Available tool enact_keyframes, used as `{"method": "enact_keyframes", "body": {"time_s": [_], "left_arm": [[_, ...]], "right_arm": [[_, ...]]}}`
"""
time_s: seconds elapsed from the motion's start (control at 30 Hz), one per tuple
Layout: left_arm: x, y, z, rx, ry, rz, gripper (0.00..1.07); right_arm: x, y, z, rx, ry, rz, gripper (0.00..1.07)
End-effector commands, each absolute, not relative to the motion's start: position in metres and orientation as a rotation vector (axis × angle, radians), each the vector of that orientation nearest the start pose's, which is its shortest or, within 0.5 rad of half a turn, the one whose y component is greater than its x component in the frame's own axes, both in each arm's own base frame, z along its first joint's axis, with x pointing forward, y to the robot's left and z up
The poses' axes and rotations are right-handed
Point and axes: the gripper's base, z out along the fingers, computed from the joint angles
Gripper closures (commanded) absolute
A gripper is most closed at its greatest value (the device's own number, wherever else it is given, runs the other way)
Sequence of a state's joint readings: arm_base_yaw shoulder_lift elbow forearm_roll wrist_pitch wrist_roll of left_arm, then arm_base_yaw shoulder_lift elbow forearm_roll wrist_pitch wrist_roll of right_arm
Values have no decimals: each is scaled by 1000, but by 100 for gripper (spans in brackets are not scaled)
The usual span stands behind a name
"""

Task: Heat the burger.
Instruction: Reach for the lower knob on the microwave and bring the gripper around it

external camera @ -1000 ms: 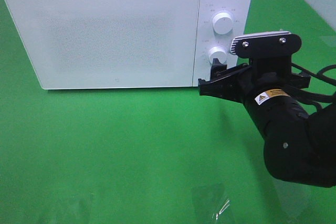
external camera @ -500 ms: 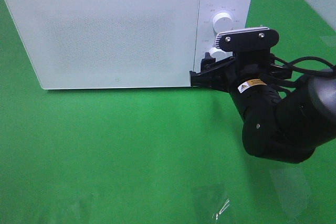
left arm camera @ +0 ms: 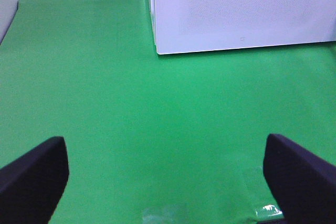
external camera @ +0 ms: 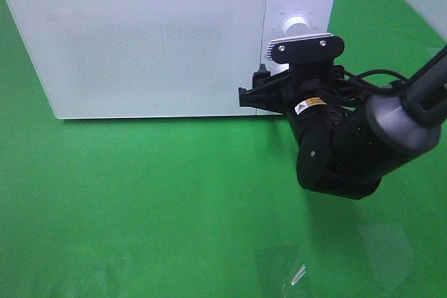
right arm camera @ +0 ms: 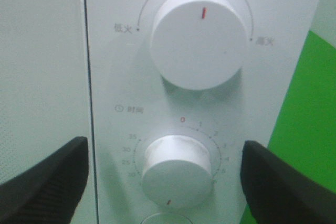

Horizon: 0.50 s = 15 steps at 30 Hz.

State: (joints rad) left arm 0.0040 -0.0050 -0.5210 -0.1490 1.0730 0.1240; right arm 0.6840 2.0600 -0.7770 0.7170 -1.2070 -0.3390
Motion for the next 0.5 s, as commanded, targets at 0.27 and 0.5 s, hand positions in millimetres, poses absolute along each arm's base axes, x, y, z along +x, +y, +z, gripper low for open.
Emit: {"method": "enact_keyframes", "body": {"time_s": [0.27,0.5], "left_arm": [[-11,-12,283,123,1993,-96,14],[-11,-12,283,123,1993,-96,14]], "right_arm": [[323,173,130,-56,1538,-110,32],[332,176,126,-47,1552,-107,32]]}}
